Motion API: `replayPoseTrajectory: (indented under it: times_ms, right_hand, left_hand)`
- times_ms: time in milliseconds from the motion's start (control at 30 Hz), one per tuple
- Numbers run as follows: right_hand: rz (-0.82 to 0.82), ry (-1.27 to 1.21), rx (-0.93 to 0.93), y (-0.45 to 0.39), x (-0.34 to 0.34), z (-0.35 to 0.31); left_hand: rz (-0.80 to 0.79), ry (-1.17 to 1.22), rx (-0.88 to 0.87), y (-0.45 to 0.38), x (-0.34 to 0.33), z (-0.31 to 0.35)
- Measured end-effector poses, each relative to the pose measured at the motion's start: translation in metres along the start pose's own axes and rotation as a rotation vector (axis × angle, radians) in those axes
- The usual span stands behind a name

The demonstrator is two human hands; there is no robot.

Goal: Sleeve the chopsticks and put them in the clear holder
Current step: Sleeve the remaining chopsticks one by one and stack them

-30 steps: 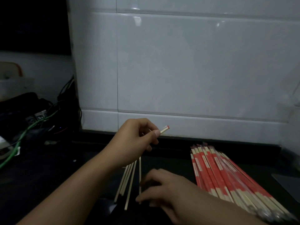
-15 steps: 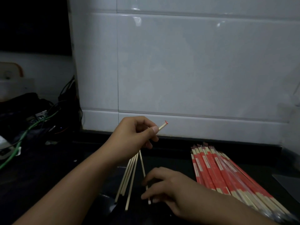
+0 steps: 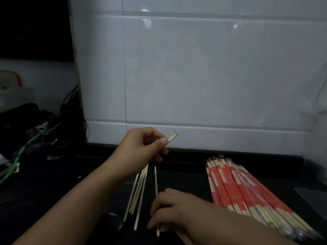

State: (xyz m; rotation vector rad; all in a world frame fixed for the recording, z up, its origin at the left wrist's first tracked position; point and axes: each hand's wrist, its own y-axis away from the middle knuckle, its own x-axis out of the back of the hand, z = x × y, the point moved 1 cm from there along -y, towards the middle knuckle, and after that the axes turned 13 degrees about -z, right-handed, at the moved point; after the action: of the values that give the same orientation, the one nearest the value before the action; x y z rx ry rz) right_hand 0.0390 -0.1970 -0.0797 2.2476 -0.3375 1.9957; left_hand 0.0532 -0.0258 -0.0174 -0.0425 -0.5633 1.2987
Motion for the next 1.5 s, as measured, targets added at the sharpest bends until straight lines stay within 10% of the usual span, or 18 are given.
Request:
replayPoseTrajectory:
  times_ms: [333, 567, 767, 1500]
  right_hand:
    - [0.008, 0.199, 0.015, 0.001, 0.007, -0.019]
    - [1.213, -0.189, -0.187, 0.032, 0.056, -0.006]
    - [1.783, -0.656, -0.449, 0.090, 0.094, 0.043]
    - [1.738, -0.721, -0.431, 0.083, 0.084, 0.044]
  left_hand:
    - [-0.008, -0.019, -0.004, 0.000, 0.000, 0.001]
    - [-0.029, -0.069, -0.032, 0.000, -0.001, -0.001]
    - [-0.089, -0.147, -0.002, -0.002, -0.010, -0.004]
    - [-0.182, -0.239, 0.021, 0.002, -0.017, -0.004]
